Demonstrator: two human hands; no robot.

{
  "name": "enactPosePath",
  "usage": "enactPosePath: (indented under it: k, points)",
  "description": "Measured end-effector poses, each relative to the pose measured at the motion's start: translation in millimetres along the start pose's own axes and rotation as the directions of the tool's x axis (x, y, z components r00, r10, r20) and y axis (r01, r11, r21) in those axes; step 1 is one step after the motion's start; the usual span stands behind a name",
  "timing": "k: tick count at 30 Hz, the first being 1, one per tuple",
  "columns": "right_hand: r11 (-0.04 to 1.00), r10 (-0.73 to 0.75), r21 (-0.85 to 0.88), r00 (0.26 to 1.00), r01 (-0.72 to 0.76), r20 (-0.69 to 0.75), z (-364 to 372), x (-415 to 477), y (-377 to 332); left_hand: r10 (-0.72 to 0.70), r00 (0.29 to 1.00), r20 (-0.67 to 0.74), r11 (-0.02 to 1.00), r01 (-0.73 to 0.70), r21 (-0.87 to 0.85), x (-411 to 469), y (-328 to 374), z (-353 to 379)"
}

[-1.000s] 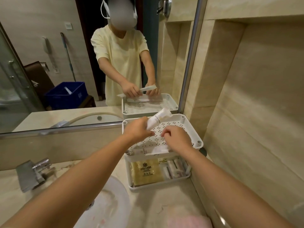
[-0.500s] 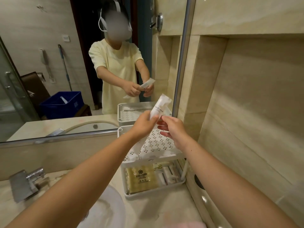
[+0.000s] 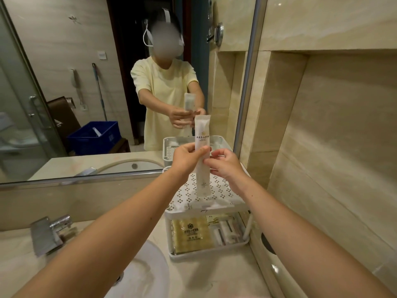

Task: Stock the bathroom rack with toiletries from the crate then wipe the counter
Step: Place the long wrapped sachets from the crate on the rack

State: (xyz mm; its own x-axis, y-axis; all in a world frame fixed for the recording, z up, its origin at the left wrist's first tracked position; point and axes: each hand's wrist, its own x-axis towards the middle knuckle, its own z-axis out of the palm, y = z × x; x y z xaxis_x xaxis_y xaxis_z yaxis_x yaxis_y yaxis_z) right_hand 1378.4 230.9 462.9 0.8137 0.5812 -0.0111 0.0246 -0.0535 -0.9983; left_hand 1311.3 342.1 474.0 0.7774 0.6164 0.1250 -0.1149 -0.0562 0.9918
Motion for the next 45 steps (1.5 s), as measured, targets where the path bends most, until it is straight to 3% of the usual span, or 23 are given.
enactPosePath:
  k: [7, 10, 15, 18, 21, 25, 30, 38, 45]
  points:
    - [0.993, -0.028, -0.112, 0.999, 0.026, -0.016, 7.5, -2.9, 5.1, -0.071, 0.995, -0.063, 0.997, 0.071, -0.008, -4.2, -2.1, -0.9]
    - [0.959, -0.072, -0.277, 0.997, 0.064, -0.019, 0.1, -2.3, 6.6, -0.087, 0.986, -0.14, 0.996, 0.084, -0.023, -5.7, -1.7, -4.3]
    - [0.784, -0.074, -0.614, 0.995, 0.096, 0.062, -18.0, -2.6, 16.1, 0.031, 0.956, -0.293, 0.966, 0.047, 0.256, -6.0, -11.7, -14.0]
    - [0.664, 0.019, -0.742, 0.99, 0.09, 0.138, -22.1, -3.4, 23.7, 0.132, 0.985, -0.115, 0.747, -0.022, 0.664, -8.0, -28.6, -20.2]
    - [0.575, 0.081, -0.814, 0.983, 0.087, 0.162, -20.4, -6.0, 33.6, 0.113, 0.991, 0.071, 0.52, -0.12, 0.845, -16.8, -46.6, -23.2]
    - [0.551, 0.108, -0.829, 0.976, 0.1, 0.189, -16.9, -9.3, 48.8, 0.007, 0.982, 0.189, 0.434, -0.173, 0.884, -31.5, -62.5, -23.7]
    - [0.549, 0.129, -0.831, 0.972, 0.094, 0.196, -16.4, -13.4, 67.9, -0.027, 0.972, 0.234, 0.362, -0.208, 0.909, -43.3, -74.5, -24.7]
    - [0.535, 0.093, -0.841, 0.985, 0.074, 0.145, -13.2, -15.0, 79.2, -0.127, 0.978, 0.166, 0.427, -0.098, 0.899, -44.3, -86.5, -23.4]
    - [0.596, -0.016, -0.797, 0.994, 0.094, 0.106, 0.8, -22.4, 80.3, 0.013, 0.993, 0.115, 0.528, -0.104, 0.843, -55.5, -88.1, -30.7]
